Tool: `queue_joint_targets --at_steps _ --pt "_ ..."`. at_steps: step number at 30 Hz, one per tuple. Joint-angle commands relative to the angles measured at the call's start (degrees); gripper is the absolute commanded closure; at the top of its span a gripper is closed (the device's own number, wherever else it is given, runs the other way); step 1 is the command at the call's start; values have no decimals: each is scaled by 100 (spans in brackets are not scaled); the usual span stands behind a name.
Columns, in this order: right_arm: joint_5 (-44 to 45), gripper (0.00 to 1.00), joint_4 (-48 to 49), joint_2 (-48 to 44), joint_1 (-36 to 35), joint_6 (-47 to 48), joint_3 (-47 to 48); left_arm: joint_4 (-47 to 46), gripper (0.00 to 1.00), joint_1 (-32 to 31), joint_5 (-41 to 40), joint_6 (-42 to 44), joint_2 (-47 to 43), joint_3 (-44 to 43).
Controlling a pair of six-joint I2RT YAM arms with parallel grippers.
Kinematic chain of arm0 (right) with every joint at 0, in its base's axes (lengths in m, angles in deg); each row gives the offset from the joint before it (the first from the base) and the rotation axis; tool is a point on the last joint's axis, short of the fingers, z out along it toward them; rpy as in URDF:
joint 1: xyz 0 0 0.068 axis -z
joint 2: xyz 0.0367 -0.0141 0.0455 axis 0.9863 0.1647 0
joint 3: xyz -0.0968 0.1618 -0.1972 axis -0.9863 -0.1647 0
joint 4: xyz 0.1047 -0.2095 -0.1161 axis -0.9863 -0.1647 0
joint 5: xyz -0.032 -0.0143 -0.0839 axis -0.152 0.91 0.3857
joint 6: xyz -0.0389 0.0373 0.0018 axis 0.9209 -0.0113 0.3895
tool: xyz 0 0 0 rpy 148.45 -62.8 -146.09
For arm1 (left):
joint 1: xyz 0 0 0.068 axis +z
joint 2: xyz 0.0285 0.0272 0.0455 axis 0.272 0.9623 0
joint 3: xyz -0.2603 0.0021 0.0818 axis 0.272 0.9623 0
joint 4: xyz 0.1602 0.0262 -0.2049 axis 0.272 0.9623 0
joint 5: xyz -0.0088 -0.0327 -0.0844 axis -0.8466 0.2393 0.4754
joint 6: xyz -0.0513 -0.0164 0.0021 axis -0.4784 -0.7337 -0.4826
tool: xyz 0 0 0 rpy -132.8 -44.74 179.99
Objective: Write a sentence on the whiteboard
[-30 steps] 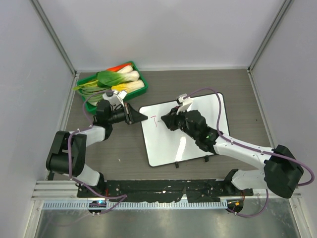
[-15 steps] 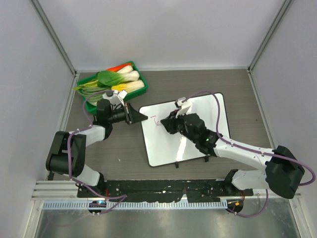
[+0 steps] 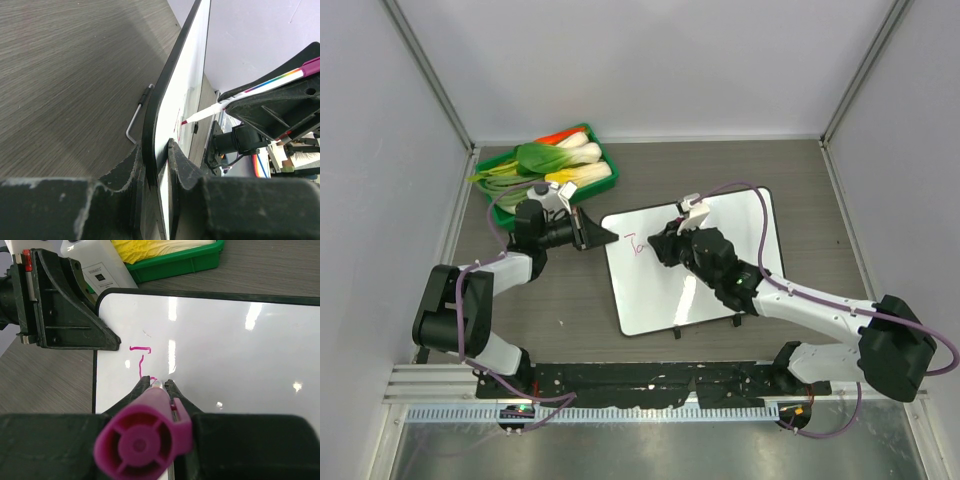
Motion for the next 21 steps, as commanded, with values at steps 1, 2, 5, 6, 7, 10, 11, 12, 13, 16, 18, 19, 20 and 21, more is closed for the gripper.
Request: queue_joint_targets --at_steps 1,2,5,6,7,10,11,12,13,16,18,19,20,21 --pt "333 99 -82 99 19 146 314 238 100 -161 -7 739 -19 -60" --pt "316 99 -82 108 19 146 314 230 100 -169 -15 739 -19 -51" --pt "167 98 -12 65 19 67 306 230 100 -169 -15 739 -19 -51" --pt "123 98 -12 65 27 58 306 238 100 -169 -7 748 -19 -60" --pt "61 99 -3 38 19 15 297 239 100 -169 -15 748 -19 -51" --pt "-36 99 111 -76 19 -65 227 265 100 -169 -15 757 -19 -60" --pt "-62 98 155 -154 19 -117 192 265 100 -169 -7 766 -1 -60" --pt "-45 99 173 -199 19 -126 174 265 100 -169 -15 774 -10 -60" --pt "-27 99 182 -277 19 -179 130 265 100 -178 -7 766 -10 -60" --pt "122 99 121 -305 27 -171 173 274 100 -169 -7 775 7 -68" --pt "253 99 -11 -313 19 -74 226 274 100 -169 -7 775 -10 -68" --pt "289 99 -73 -322 19 -13 235 274 100 -169 -15 775 -1 -68" --pt "307 99 -99 -331 27 23 261 274 100 -178 -15 783 -10 -60" --pt "307 99 -117 -331 27 32 262 291 100 -161 -7 783 -1 -68"
